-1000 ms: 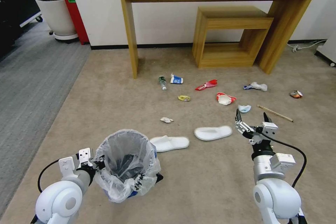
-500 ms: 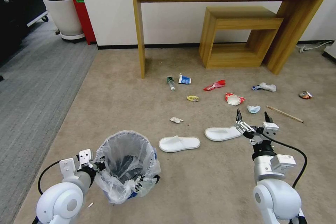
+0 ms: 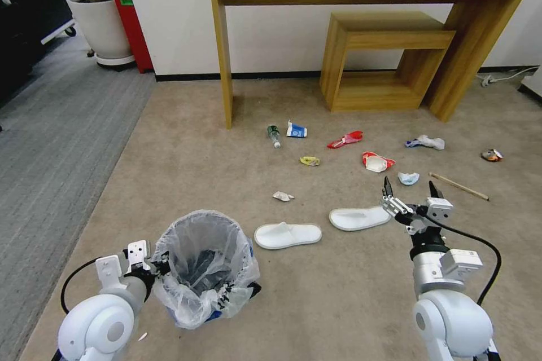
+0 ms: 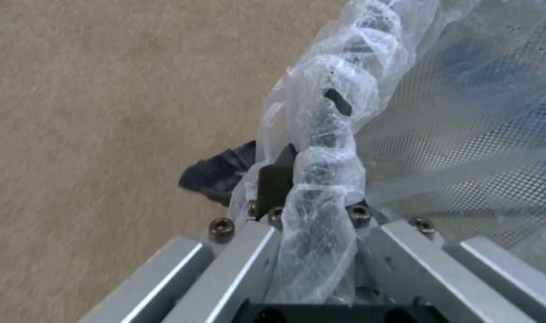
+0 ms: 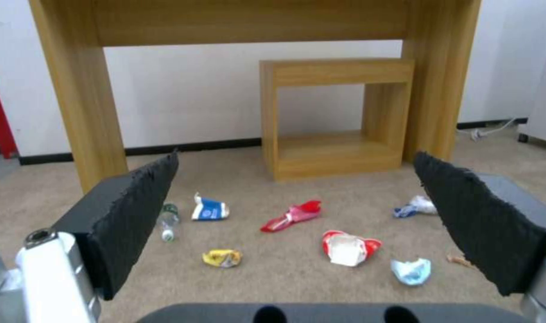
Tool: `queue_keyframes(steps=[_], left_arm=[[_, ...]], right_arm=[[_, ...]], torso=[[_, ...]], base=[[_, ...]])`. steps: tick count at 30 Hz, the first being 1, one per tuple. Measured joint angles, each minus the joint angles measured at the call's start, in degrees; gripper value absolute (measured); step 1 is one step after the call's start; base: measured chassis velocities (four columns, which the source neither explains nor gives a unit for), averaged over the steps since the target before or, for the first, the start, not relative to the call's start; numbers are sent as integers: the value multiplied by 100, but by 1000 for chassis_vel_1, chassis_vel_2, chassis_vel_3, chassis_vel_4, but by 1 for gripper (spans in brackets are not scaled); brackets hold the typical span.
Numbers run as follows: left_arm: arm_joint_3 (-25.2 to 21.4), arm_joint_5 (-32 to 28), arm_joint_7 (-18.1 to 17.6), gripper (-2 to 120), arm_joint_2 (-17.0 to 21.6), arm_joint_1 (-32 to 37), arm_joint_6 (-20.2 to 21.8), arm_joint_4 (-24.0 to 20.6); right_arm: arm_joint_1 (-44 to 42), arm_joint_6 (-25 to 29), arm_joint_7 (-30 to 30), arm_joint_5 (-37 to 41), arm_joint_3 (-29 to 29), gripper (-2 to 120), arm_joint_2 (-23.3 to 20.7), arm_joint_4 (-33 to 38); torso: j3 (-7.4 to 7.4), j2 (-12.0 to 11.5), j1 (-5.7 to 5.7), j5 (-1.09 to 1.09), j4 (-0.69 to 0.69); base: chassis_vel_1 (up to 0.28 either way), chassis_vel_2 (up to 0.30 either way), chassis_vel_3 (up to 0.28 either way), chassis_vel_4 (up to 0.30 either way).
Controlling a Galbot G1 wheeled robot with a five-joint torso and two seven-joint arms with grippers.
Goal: Pick up the trash bin and place the garbage on the floor into it.
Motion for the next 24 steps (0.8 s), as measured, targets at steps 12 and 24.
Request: queue_keyframes(steps=[12,24], left_arm=[[15,9,15,0,-1,-23,-9,41],[34,-9,20,0,12,-80,-11,110]], right_arm=[[9,22,-2,-11,-18,100,11,-30],[103,-12,27,44,-54,100,7,-80]], torso=[[1,0,2,-2,0],[1,0,1,-1,0]], base=[[-136,139,128,-140],[-15,15,13,-18]])
